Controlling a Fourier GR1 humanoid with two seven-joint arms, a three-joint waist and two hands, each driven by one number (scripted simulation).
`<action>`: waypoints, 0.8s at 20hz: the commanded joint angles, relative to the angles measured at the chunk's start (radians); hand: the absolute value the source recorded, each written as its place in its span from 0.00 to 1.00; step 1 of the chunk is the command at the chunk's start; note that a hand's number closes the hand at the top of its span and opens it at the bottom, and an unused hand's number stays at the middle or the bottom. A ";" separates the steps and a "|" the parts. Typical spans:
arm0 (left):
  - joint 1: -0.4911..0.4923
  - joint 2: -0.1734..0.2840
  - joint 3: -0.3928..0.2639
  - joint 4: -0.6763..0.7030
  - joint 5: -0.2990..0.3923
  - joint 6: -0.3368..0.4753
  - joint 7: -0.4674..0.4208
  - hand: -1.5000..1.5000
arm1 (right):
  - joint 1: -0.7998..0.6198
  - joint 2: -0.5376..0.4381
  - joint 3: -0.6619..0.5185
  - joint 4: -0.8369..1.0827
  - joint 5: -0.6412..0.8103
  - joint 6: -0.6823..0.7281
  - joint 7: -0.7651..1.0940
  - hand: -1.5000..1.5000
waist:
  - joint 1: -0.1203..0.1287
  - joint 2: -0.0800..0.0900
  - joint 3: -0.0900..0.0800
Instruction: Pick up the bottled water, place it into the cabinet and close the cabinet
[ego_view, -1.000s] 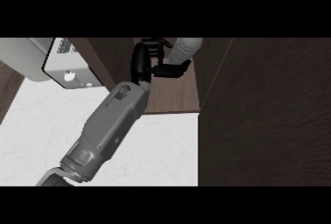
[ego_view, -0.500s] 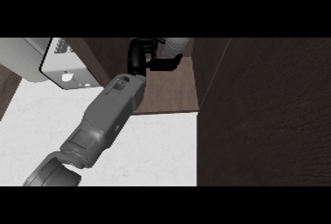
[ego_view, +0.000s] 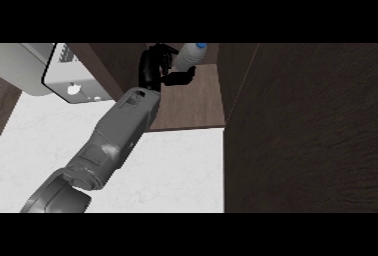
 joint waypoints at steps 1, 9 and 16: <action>0.009 0.001 -0.015 0.060 -0.037 0.071 -0.018 1.00 | -0.006 0.016 0.038 -0.034 0.036 -0.039 0.042 0.00 | 0.006 0.003 -0.003; 0.020 0.049 0.012 0.095 -0.029 0.053 -0.032 0.00 | 0.023 -0.027 -0.009 -0.050 -0.024 0.016 0.004 0.00 | -0.007 0.009 -0.003; 0.045 0.088 0.026 0.100 -0.024 0.017 -0.046 0.00 | 0.002 -0.019 -0.023 0.018 -0.013 0.023 -0.034 0.00 | 0.002 0.010 -0.003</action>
